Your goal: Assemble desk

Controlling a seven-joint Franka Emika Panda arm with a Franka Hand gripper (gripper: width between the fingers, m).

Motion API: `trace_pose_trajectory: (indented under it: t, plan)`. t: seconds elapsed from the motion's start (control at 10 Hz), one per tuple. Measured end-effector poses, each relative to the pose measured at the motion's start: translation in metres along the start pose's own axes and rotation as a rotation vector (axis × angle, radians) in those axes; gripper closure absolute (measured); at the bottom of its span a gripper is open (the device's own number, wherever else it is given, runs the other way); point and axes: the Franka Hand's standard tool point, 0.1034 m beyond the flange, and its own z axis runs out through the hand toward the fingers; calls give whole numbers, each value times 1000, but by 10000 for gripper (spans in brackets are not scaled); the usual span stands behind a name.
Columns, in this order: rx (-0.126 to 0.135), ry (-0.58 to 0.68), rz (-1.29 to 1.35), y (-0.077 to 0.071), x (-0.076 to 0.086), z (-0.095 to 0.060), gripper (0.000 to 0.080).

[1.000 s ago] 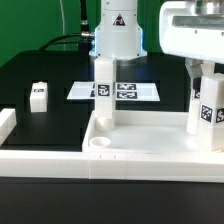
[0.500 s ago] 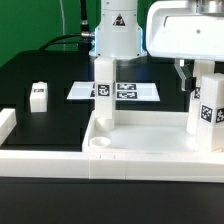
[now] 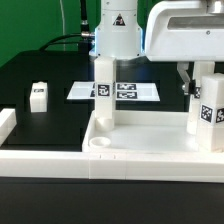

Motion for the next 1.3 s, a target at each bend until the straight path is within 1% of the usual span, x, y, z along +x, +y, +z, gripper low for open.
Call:
trace_pose_trajectory:
  t: [0.2, 0.6, 0.7, 0.8, 0.9, 1.0, 1.1, 1.3]
  plan:
    - [-2, -1, -114, 2, 0, 0, 150]
    - [-14, -1, -333, 3, 0, 0, 150]
    - [-14, -1, -353, 4, 0, 0, 150]
    - [-14, -2, -359, 6, 1, 1, 263]
    - [-14, -2, -353, 6, 1, 1, 400]
    - [-14, -2, -348, 6, 1, 1, 400]
    - [-14, -2, -326, 6, 1, 1, 511]
    - [-12, -1, -300, 6, 1, 1, 511]
